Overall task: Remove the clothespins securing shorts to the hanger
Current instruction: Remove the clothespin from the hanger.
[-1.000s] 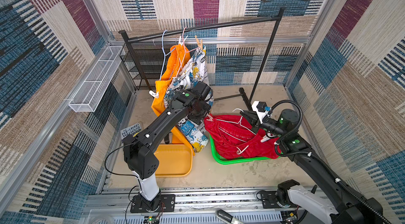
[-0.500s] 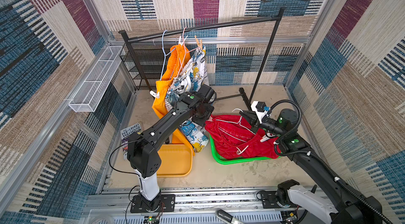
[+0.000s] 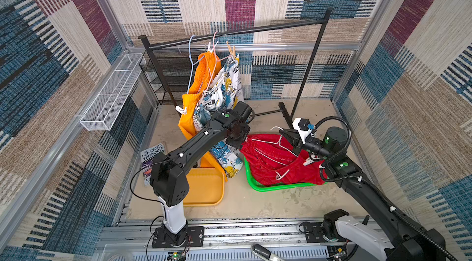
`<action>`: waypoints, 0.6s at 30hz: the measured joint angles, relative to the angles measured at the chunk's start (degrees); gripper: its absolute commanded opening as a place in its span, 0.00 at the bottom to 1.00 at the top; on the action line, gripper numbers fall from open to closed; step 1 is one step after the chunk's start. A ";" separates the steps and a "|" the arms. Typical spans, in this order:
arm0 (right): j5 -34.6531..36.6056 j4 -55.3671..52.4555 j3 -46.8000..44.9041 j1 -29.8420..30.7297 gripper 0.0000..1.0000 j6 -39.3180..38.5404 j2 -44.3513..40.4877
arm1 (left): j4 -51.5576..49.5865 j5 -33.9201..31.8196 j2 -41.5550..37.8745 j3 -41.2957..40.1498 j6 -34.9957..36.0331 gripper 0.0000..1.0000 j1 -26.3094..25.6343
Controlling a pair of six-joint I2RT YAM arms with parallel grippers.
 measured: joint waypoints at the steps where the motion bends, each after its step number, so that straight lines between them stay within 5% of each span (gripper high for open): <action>1: 0.00 -0.02 0.00 0.02 0.00 0.00 0.00 | 0.02 -0.15 0.07 -0.02 -0.31 0.60 0.00; 18: 0.02 0.13 0.02 0.09 0.00 -0.02 0.50 | 2.01 -1.68 1.70 -0.17 -3.06 0.40 0.07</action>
